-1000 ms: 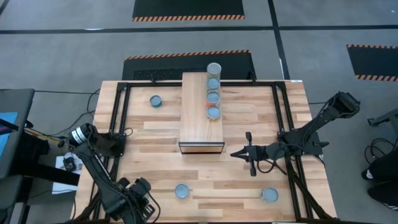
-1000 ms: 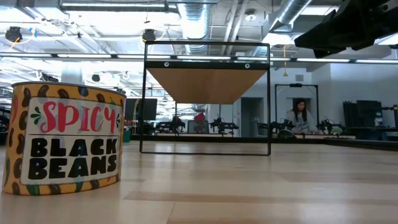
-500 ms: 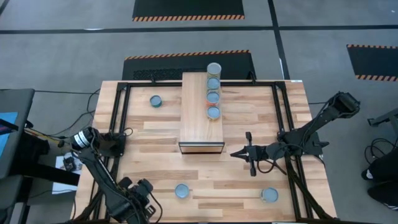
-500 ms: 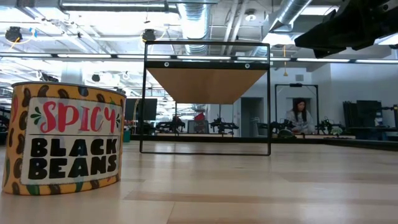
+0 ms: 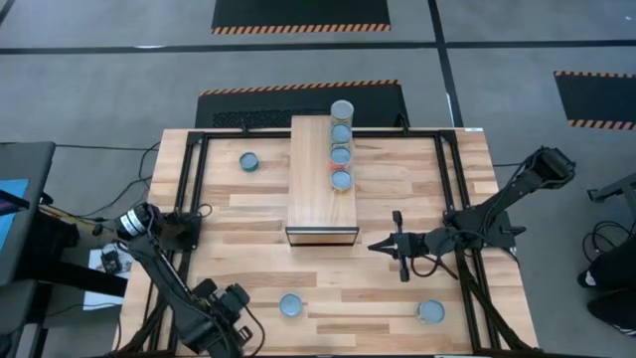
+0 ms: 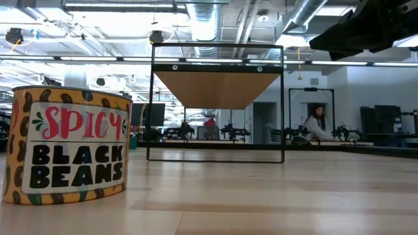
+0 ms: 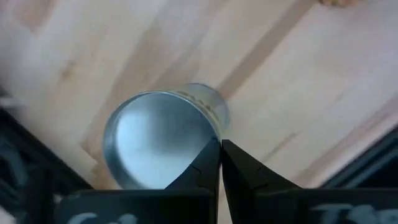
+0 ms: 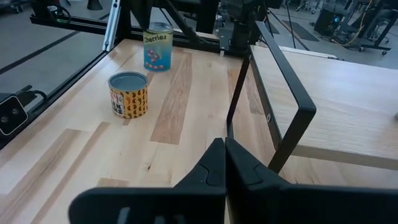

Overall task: Pick and place cans onto a shelf
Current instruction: Put the canned cherries on the shelf

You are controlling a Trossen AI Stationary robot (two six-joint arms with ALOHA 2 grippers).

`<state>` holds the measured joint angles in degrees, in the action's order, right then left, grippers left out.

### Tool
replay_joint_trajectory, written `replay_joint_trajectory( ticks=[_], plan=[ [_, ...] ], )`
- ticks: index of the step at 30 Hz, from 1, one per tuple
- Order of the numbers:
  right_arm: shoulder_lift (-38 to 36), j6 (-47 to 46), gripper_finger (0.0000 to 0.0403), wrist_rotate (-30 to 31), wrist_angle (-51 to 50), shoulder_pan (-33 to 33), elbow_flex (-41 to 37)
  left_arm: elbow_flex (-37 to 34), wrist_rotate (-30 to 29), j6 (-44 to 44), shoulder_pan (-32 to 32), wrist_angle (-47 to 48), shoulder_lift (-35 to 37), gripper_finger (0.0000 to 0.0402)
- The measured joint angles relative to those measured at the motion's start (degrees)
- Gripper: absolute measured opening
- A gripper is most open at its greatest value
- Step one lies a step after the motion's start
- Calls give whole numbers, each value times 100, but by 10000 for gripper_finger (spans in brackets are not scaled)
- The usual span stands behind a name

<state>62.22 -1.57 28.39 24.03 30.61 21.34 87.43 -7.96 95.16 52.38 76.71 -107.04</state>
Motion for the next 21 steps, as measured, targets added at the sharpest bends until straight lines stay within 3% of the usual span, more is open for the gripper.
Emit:
replay_joint_trajectory(
  ticks=[6,13,21],
  plan=[
    [0,57,8,2,0,0,0,69,-140,-448,-492,272,436,0],
    [0,53,8,0,-147,0,0,74,-471,-850,-1314,998,1479,0],
    [0,-35,8,-219,-306,-275,0,80,-943,-3450,-3533,1103,2451,0]
  ],
)
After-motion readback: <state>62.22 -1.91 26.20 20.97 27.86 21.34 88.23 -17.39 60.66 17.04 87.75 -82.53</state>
